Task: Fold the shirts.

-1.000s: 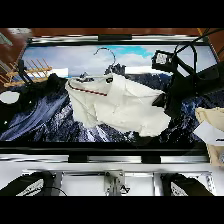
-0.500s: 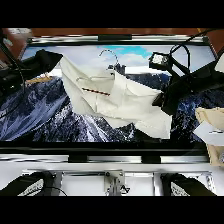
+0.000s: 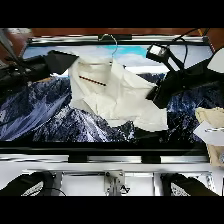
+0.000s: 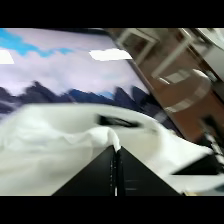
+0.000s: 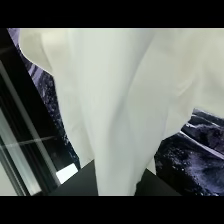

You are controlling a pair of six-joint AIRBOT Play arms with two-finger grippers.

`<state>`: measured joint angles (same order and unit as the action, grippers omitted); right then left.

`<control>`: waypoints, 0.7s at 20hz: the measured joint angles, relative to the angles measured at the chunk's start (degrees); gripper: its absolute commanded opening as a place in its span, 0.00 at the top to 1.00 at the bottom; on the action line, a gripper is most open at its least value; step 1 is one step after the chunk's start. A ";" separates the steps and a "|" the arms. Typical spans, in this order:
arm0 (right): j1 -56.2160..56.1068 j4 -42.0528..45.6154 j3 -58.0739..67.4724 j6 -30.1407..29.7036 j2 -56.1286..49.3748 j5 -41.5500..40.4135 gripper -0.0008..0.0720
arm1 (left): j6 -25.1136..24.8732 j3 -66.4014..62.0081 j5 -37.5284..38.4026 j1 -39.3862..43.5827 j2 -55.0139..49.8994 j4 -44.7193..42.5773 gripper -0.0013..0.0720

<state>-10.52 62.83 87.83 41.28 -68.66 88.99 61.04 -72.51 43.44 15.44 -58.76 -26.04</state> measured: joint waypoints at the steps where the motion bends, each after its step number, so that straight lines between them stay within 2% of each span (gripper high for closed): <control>1: -1.33 0.04 0.00 1.73 -0.35 -0.42 0.89 | -0.72 -0.09 -2.32 3.74 0.04 0.24 0.91; 4: -4.94 2.08 0.00 8.59 -0.76 -3.45 0.89 | -3.04 -0.48 -10.58 13.18 0.39 0.92 0.92; 6: -5.66 5.42 0.00 13.97 -0.76 -5.33 0.89 | -5.03 -1.01 -11.89 16.22 1.16 0.55 0.92; 8: -5.38 7.23 0.00 18.56 -0.61 -6.40 0.89 | -5.49 -1.31 -9.16 16.92 2.27 -2.43 0.92; 11: -3.04 7.58 0.02 23.10 0.00 -7.37 0.89 | -0.15 -1.53 -0.20 14.93 3.93 -12.50 0.92; 14: -0.44 4.37 0.02 25.22 1.68 -8.09 0.89 | 4.17 -1.64 7.52 11.63 5.46 -24.04 0.92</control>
<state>-10.96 67.20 87.85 66.50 -66.98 80.90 65.21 -74.15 50.96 27.07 -53.30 -50.09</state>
